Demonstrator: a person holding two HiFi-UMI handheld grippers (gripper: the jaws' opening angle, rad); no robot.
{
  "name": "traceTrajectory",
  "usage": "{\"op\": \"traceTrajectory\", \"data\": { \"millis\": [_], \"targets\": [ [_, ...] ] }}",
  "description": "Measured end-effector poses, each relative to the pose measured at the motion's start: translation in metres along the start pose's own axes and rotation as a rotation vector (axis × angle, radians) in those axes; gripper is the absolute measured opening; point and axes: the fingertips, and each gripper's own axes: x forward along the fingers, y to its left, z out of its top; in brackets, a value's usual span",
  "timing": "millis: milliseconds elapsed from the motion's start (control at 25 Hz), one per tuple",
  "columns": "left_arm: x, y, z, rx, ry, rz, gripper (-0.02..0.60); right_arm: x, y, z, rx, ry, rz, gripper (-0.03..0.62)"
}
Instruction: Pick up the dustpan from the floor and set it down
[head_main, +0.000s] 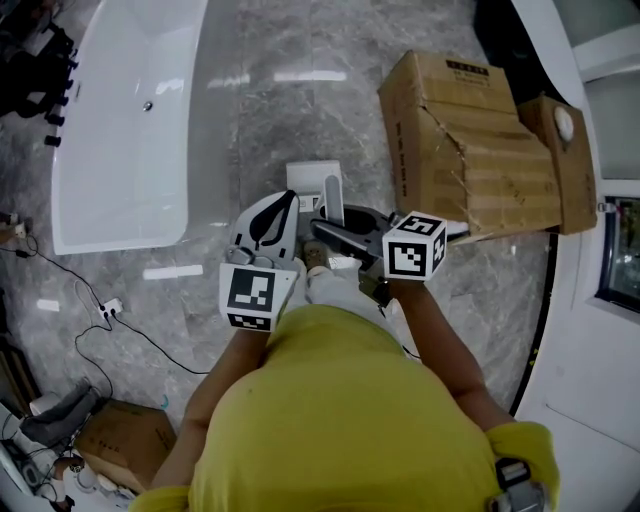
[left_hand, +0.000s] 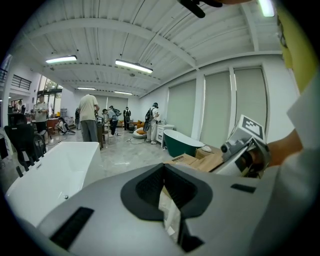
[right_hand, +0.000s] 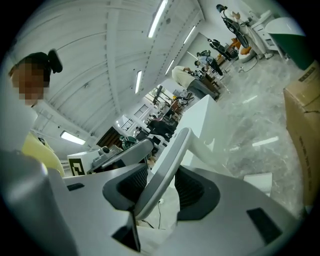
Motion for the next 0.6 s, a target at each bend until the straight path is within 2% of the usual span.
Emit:
{"op": "traceTrajectory", "data": {
  "millis": [280, 600],
  "targets": [
    [0.001, -0.002, 0.003, 0.007, -0.01, -0.001, 0.003, -0.008, 0.014, 0.008, -0.049, 0.009, 0.001, 0.186],
    [-0.002, 0.001, 0.006, 0.009, -0.016, 0.002, 0.003, -0.01, 0.024, 0.02, -0.051, -0.01, 0.006, 0.189]
  ]
}}
